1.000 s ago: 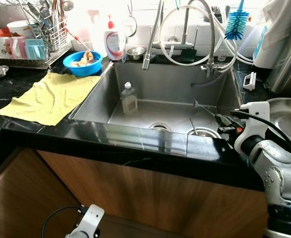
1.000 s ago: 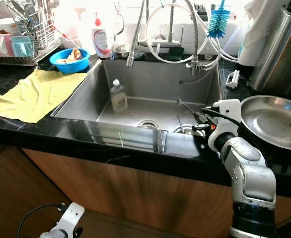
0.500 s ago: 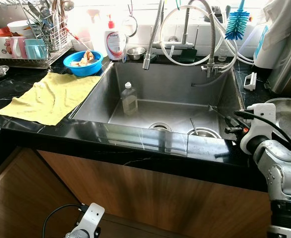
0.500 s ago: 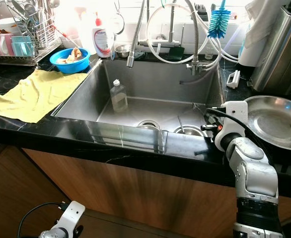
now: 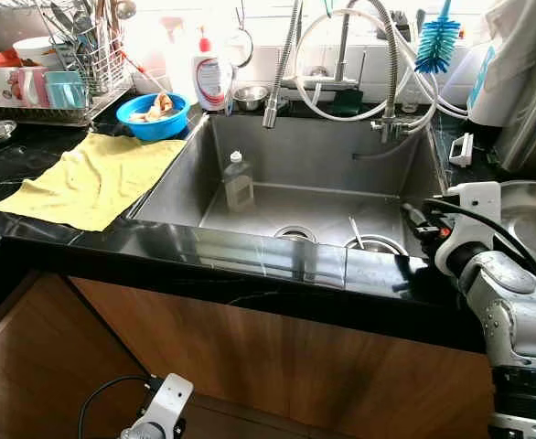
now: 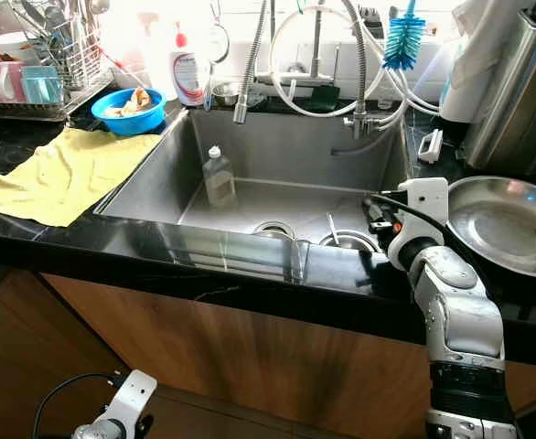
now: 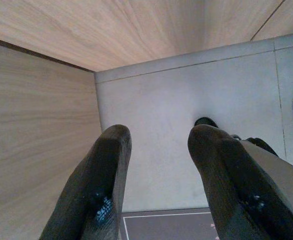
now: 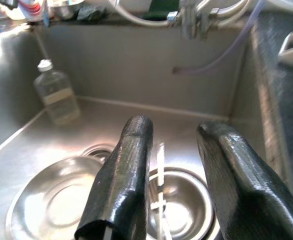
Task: Kitchen organization
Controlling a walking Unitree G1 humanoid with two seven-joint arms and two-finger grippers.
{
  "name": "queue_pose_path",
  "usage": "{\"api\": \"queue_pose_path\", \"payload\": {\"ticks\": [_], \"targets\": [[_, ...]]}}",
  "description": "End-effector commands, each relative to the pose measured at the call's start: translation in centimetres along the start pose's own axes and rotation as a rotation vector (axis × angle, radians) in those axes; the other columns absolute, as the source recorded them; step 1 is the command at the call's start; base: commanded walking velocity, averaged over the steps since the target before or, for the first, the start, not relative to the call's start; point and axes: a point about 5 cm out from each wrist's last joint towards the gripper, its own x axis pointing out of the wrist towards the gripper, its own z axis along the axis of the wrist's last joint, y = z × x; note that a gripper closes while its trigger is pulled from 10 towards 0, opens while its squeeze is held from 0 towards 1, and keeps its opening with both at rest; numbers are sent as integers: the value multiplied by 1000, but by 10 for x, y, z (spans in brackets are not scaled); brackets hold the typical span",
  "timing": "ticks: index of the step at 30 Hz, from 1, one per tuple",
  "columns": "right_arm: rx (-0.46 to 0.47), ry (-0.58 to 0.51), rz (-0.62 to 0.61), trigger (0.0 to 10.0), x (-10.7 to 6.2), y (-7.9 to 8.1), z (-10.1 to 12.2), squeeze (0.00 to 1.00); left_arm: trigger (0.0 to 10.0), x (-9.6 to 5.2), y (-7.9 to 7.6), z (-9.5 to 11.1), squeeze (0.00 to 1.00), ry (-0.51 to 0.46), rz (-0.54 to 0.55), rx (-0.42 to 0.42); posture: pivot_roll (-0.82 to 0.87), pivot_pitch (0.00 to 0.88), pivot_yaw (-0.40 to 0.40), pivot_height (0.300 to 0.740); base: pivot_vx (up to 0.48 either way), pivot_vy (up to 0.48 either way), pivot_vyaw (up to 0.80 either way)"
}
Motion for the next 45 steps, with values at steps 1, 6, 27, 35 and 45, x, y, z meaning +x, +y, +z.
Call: {"api": "queue_pose_path", "payload": {"ticks": [1,6,27,35,45], "targets": [[-62,-50,-27,10000,-2,2,12,0,10000,0,3,-2,0,9,10,6,-126,0,55,740,0,0,0],[-230,-162,-259,10000,-18,-6,36,0,10000,0,4,-1,0,8,9,11,-128,0,57,740,0,0,0],[-143,-340,-643,10000,-97,-28,20,0,10000,-1,4,-6,0,22,1,35,-148,0,66,740,0,0,0],[-586,55,-641,10000,-102,-44,-10,0,10000,-2,3,-8,0,26,-2,37,-147,0,66,740,0,0,0],[-544,-109,-714,10000,-109,-47,18,0,10000,-1,2,-7,0,26,-2,36,-154,0,65,740,0,0,0]]}}
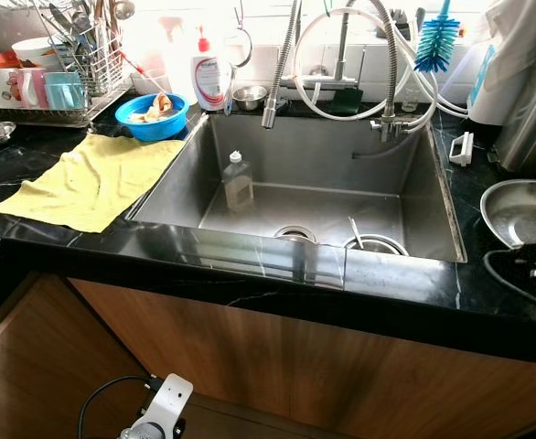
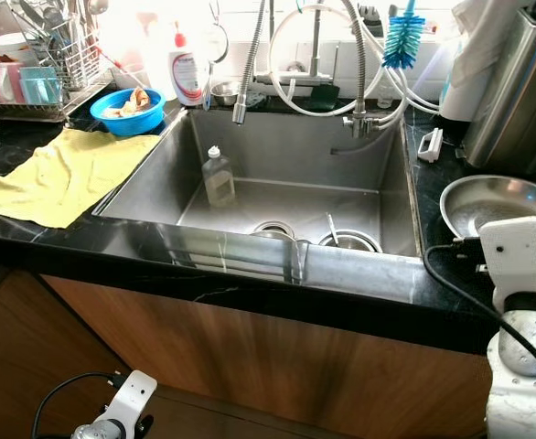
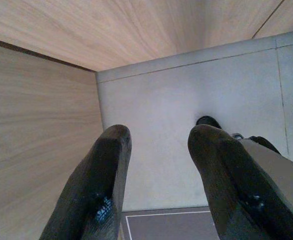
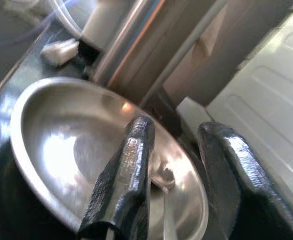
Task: Kitchen organization
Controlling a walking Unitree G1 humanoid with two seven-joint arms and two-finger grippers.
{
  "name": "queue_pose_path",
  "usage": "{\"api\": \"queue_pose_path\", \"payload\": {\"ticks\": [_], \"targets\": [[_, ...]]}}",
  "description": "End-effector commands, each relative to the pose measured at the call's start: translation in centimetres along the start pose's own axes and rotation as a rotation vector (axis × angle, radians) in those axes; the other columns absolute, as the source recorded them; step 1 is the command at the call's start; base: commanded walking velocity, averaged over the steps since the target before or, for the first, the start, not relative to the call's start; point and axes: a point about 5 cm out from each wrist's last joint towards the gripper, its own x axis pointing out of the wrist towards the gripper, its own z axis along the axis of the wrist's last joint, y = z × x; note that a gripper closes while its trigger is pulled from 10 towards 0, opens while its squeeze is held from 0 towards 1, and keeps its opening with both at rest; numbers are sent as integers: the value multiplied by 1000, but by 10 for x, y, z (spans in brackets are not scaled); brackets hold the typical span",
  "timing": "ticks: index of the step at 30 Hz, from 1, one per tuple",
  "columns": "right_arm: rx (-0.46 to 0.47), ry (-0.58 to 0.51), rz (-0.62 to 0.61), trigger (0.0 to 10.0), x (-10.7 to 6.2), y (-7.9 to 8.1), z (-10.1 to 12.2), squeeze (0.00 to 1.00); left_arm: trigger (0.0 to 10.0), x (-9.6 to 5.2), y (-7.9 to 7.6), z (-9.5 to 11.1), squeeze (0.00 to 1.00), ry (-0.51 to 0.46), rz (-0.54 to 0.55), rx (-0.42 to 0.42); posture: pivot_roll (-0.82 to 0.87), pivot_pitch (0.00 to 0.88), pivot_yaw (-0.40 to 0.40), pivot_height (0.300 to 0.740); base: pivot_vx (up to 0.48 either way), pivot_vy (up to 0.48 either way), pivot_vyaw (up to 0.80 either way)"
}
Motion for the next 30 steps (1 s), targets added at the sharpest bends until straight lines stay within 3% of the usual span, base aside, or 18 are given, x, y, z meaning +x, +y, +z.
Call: {"api": "queue_pose_path", "payload": {"ticks": [1,4,7,14,21,28,29,30], "targets": [[78,-48,-64,10000,-3,-6,9,0,10000,-1,2,-6,0,23,1,25,-153,0,66,740,0,0,0],[329,-29,-147,10000,-14,-1,3,0,10000,-1,1,-5,0,21,3,24,-156,0,67,740,0,0,0],[411,-11,-123,10000,-21,10,-2,0,10000,-1,2,-5,0,21,3,24,-154,0,66,740,0,0,0],[427,-57,-100,10000,-29,15,-3,0,10000,-1,3,-6,0,25,7,22,-150,0,66,740,0,0,0],[422,-185,-106,10000,-38,5,5,0,10000,-1,3,-7,0,28,7,24,-151,0,65,740,0,0,0],[426,-132,-112,10000,-53,10,-13,0,10000,-1,2,-7,0,29,6,25,-155,0,67,740,0,0,0],[444,-114,-115,10000,-55,11,-17,427,10000,-1,2,-7,0,29,6,26,-155,0,67,740,0,0,0],[444,-114,-115,10000,-55,11,-17,427,10000,-1,2,-7,0,29,6,26,-155,0,67,740,0,0,0]]}}
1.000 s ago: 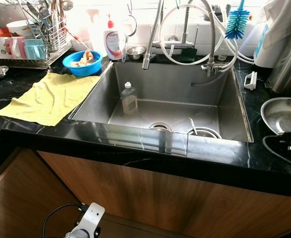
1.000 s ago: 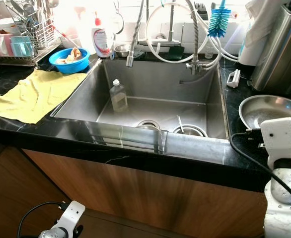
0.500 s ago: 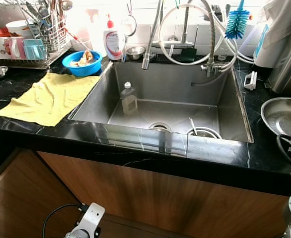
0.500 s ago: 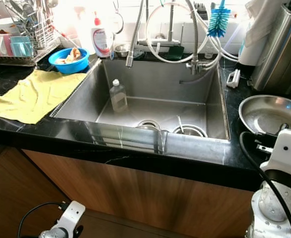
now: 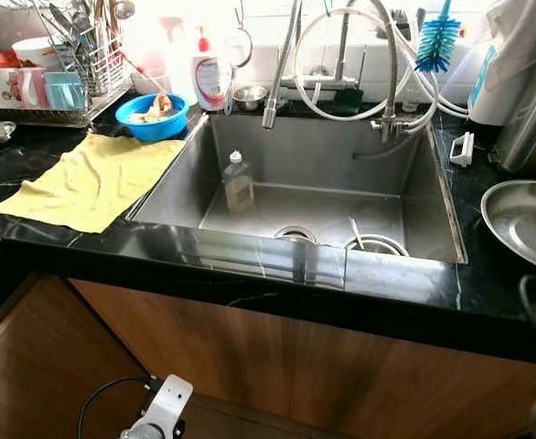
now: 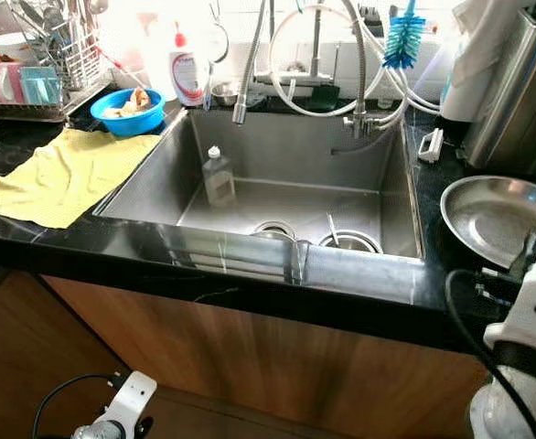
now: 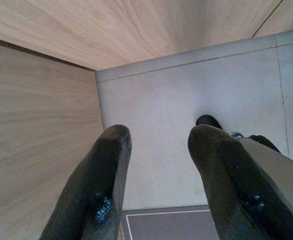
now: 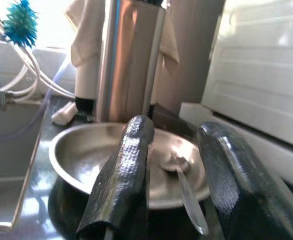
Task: Kitchen organization
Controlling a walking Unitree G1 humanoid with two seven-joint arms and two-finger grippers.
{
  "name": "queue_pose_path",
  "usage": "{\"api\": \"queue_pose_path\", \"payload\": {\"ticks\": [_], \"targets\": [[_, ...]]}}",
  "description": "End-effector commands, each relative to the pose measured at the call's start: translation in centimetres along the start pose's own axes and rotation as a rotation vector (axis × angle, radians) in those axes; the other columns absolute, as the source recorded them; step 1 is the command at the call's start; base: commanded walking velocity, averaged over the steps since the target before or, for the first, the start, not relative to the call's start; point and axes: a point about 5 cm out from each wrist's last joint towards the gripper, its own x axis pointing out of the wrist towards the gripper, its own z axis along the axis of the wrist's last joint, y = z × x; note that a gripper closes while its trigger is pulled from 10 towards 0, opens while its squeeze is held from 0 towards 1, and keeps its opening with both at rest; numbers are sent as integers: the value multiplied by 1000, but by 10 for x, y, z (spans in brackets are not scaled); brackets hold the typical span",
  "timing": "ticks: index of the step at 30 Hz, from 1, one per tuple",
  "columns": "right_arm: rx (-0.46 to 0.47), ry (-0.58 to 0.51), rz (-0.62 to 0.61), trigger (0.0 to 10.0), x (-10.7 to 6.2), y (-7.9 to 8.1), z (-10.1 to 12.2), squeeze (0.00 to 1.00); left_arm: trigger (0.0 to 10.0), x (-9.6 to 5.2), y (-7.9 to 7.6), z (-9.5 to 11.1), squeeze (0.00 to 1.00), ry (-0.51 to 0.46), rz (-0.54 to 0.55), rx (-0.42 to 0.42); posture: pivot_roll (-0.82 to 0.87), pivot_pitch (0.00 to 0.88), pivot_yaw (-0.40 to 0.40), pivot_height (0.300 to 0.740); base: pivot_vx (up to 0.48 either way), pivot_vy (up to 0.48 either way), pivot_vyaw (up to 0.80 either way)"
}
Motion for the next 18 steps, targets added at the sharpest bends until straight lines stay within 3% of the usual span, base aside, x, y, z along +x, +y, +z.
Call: {"api": "queue_pose_path", "payload": {"ticks": [1,4,5,6,9,14,18], "targets": [[23,10,-8,10000,-4,1,-3,1000,10000,-1,3,-6,0,24,7,26,-155,0,67,740,0,0,0],[28,32,-15,10000,-5,0,-9,1000,10000,-1,3,-6,0,24,7,25,-153,0,69,740,0,0,0],[35,46,-26,10000,-5,-2,-13,0,10000,-1,3,-6,0,24,7,26,-153,0,69,740,0,0,0],[39,53,-34,10000,-4,-4,-14,0,10000,-1,3,-6,0,25,8,26,-151,0,69,740,0,0,0],[171,120,-104,10000,0,-12,-25,0,10000,-1,4,-7,0,27,8,28,-151,0,70,740,0,0,0],[275,149,-114,10000,5,-11,-29,0,10000,-2,4,-8,0,28,6,31,-150,0,71,740,0,0,0],[292,143,-96,10000,7,-8,-29,0,10000,-2,4,-8,0,28,7,32,-148,0,71,740,0,0,0]]}}
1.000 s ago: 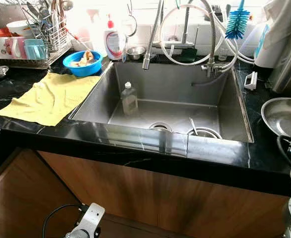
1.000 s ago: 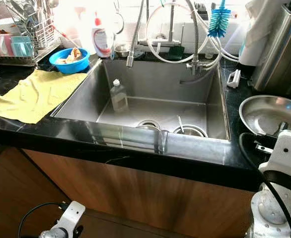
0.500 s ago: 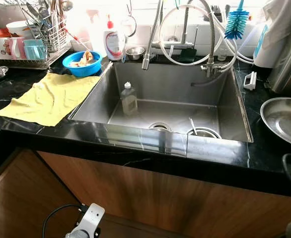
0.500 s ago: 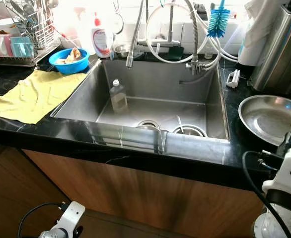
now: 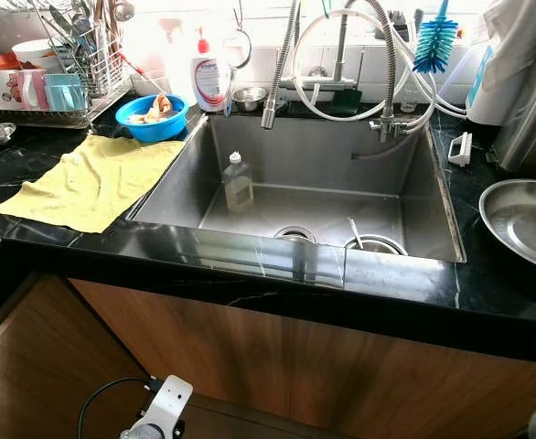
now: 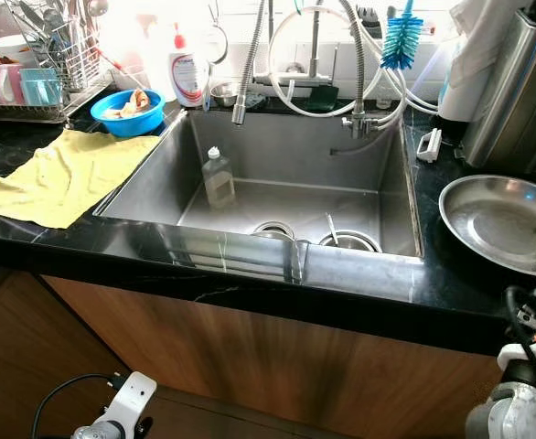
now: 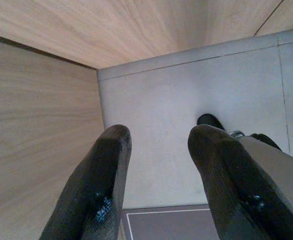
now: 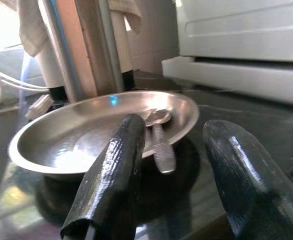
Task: Kitchen organization
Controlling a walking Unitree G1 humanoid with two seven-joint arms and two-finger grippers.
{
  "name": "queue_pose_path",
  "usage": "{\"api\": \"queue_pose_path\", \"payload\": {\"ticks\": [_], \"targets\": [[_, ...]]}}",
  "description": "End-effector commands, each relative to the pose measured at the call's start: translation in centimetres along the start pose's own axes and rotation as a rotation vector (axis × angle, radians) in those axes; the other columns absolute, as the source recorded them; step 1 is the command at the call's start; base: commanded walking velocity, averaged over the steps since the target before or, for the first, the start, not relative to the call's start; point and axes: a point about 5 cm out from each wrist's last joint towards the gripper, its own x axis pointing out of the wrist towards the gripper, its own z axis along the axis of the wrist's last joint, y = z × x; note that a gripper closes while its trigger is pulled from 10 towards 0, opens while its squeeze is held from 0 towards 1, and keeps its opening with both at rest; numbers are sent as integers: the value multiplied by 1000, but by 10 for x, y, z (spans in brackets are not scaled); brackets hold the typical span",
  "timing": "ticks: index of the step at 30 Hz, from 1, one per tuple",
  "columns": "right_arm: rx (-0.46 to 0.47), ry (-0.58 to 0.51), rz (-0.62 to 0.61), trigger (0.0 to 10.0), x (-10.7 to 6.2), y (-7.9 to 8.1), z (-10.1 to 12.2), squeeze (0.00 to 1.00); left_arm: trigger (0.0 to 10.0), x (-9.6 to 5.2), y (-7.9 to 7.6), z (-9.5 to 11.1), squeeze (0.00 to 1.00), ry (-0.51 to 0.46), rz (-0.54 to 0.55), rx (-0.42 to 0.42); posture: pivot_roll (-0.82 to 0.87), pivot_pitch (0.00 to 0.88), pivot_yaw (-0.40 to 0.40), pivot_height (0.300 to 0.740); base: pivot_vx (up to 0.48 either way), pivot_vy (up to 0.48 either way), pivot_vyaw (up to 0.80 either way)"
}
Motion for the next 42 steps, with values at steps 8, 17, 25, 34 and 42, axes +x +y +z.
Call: {"api": "queue_pose_path", "payload": {"ticks": [8,17,25,34,42], "targets": [[42,45,45,10000,3,6,-7,0,10000,-2,4,-8,0,27,4,35,-149,0,71,740,0,0,0],[44,48,25,10000,7,3,-6,0,10000,-2,3,-9,0,31,5,29,-152,0,71,740,0,0,0],[57,69,14,10000,12,2,-8,0,10000,-2,3,-8,0,31,8,24,-148,0,68,740,0,0,0],[66,77,18,0,13,4,-8,0,10000,-2,4,-9,0,31,10,22,-150,0,69,740,0,0,0],[63,77,16,0,14,4,-7,0,10000,-2,5,-9,0,31,10,23,-148,0,69,740,0,0,0]]}}
